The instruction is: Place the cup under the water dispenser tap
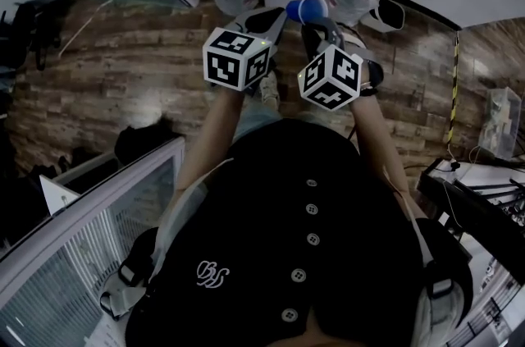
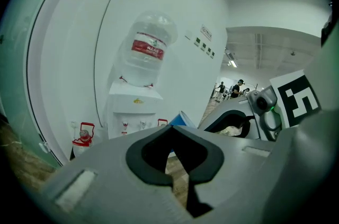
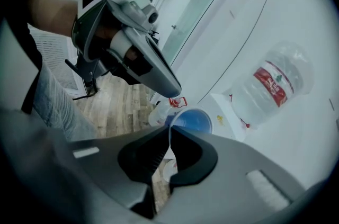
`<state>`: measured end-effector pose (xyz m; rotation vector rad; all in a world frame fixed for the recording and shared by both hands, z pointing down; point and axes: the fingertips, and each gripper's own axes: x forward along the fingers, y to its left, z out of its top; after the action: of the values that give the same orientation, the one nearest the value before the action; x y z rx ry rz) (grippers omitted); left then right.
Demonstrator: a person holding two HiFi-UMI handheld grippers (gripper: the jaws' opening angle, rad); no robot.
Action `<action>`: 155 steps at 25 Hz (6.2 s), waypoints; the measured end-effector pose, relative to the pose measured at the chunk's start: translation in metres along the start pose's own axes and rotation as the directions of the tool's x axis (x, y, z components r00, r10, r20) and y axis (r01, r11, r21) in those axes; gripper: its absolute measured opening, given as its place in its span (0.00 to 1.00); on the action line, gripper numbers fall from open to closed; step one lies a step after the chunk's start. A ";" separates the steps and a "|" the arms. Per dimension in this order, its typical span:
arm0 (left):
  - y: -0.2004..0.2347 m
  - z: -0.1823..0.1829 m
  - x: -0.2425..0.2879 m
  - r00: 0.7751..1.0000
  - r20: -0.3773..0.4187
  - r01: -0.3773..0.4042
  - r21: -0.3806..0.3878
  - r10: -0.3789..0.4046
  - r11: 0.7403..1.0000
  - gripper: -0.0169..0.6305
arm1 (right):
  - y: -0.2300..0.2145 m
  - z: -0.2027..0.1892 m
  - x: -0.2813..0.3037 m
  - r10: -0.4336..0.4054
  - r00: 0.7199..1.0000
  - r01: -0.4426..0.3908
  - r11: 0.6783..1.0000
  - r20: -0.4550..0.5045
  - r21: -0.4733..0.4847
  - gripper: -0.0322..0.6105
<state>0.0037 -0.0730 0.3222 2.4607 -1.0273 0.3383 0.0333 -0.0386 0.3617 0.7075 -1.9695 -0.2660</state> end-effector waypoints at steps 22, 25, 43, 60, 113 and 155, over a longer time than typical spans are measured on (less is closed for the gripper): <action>0.080 0.035 0.050 0.994 -0.040 0.101 0.016 -0.100 0.995 0.02 | -0.066 0.023 0.076 -0.052 0.995 0.058 0.996 -0.081 0.075 0.07; 0.085 0.033 0.049 0.994 -0.047 0.102 0.010 -0.101 0.995 0.02 | -0.064 0.024 0.079 -0.042 0.996 0.048 0.996 -0.085 0.074 0.07; 0.098 0.021 0.076 0.995 -0.087 0.050 -0.059 -0.055 0.997 0.02 | -0.072 0.012 0.102 0.053 0.995 -0.053 0.999 -0.084 0.009 0.07; 0.129 -0.006 0.115 0.996 -0.087 -0.010 -0.177 -0.005 0.984 0.02 | -0.089 -0.005 0.152 0.128 0.988 -0.130 0.991 -0.087 -0.024 0.07; 0.236 -0.182 0.230 0.976 -0.160 -0.177 -0.194 0.147 0.965 0.02 | -0.035 -0.136 0.382 0.180 0.960 -0.210 0.969 -0.213 -0.129 0.07; 0.258 -0.196 0.248 0.966 -0.197 -0.199 -0.149 0.168 0.969 0.02 | -0.046 -0.158 0.439 0.151 0.952 -0.201 0.964 -0.267 -0.173 0.09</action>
<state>-0.0197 -0.2879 0.6680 2.1459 -1.1576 0.5068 0.0362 -0.3138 0.7412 0.4100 -1.7212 -0.2464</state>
